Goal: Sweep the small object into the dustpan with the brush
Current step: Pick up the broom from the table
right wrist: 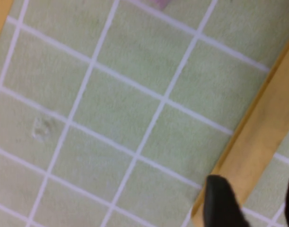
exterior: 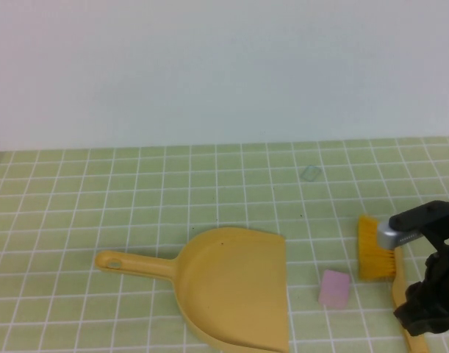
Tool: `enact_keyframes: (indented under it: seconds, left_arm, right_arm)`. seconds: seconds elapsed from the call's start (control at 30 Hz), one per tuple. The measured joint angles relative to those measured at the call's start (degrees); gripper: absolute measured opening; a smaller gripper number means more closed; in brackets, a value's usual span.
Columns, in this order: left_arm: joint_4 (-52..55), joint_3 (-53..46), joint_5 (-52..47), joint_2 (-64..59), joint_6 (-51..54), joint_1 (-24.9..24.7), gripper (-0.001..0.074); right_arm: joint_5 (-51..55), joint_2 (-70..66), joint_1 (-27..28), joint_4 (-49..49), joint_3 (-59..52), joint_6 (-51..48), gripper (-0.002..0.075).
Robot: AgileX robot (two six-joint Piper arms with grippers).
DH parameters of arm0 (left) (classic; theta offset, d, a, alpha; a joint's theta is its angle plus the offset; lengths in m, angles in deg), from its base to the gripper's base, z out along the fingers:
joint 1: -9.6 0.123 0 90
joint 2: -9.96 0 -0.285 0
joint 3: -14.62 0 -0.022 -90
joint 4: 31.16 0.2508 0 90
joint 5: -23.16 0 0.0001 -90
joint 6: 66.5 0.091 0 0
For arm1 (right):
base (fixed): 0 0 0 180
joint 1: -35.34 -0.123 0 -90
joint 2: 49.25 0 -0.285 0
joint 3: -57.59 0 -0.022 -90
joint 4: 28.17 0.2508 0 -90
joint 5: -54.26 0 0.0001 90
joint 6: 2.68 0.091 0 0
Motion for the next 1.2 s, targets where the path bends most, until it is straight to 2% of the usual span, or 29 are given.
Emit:
enact_keyframes:
  seconds: [0.57,1.2]
  left_arm:
    - [0.0,0.0,-0.5,0.0,-0.1,0.0,-0.0003]
    - [0.0,0.0,-0.5,0.0,-0.2,0.0,-0.0003]
  right_arm:
    - [0.8,-5.5,0.0,-1.5,0.0,9.1,0.0353]
    - [0.5,-10.8,0.0,-2.3,0.1,9.2,0.0340]
